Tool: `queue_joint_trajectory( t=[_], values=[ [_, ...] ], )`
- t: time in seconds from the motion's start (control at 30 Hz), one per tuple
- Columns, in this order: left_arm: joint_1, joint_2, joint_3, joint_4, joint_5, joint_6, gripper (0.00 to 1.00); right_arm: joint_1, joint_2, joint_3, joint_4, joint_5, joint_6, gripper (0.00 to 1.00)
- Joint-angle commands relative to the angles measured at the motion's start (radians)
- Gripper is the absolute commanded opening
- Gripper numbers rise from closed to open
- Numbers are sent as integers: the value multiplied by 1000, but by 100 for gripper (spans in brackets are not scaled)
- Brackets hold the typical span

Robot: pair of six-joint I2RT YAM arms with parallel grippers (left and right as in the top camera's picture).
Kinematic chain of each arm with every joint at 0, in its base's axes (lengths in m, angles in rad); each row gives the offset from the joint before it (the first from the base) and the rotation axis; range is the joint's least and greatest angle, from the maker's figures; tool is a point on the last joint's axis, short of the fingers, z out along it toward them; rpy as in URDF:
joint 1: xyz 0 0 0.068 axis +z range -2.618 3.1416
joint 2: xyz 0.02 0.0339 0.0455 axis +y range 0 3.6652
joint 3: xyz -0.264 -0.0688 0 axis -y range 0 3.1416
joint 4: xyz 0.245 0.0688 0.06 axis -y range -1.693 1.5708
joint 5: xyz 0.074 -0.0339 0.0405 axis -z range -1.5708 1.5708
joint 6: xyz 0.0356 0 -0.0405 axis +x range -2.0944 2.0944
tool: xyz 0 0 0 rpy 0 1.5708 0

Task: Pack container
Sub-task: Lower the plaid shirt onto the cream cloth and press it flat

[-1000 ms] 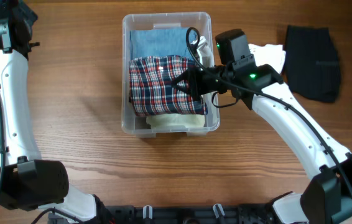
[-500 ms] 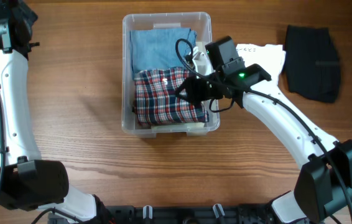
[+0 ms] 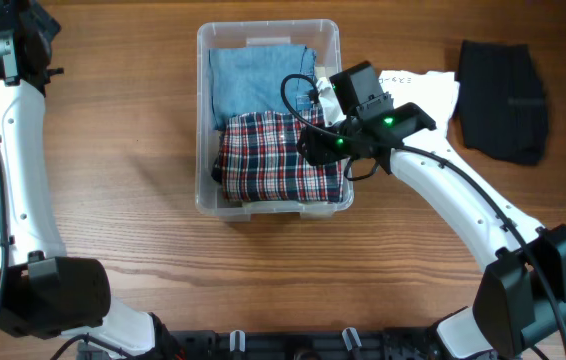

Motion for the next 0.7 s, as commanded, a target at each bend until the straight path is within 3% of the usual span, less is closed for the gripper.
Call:
queue_joint_trajectory(
  t=[0.0, 0.43, 0.6, 0.67],
  values=[
    [5, 5, -1, 2, -17, 12, 100, 3, -6, 33, 26, 113, -33, 70],
    [5, 5, -1, 2, -17, 12, 100, 16, -126, 88, 50, 156, -26, 71],
    [5, 5, -1, 2, -17, 12, 100, 75, -129, 88, 13, 161, -28, 60],
    [5, 5, -1, 2, -17, 12, 100, 90, -124, 88, 9, 162, -27, 48]
  ],
)
